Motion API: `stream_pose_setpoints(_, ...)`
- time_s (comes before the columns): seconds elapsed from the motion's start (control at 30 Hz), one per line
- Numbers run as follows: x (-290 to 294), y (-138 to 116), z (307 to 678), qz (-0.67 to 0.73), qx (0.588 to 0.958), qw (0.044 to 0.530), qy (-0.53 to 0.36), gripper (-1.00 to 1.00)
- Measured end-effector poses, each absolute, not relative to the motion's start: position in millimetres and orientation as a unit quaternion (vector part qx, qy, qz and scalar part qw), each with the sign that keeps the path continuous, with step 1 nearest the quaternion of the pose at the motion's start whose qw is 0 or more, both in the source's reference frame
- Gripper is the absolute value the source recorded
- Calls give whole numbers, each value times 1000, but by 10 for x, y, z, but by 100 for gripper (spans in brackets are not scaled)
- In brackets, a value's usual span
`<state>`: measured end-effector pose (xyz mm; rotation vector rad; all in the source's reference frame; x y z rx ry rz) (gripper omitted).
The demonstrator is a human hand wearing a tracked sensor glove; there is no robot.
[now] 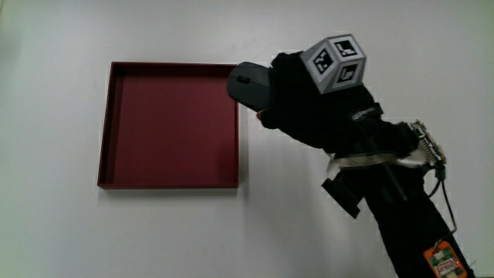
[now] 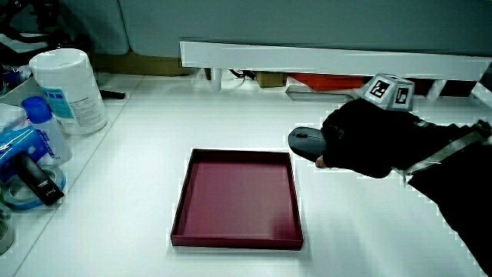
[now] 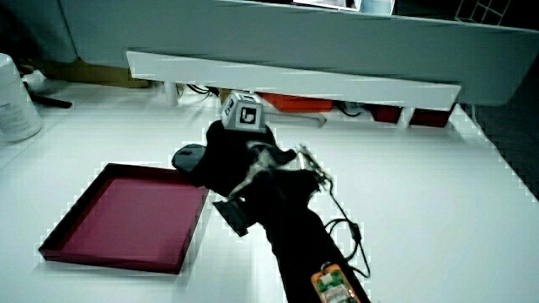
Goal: Pick mouse from desk
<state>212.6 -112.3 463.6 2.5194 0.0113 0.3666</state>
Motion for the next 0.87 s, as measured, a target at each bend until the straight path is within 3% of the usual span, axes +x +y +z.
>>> stream_pose_setpoints(0.33, 1466, -1024, 3688, 192, 949, 220, -120, 100)
stream_pose_setpoints(0.87, 575, -920, 3609, 198, 927, 232, -217, 100)
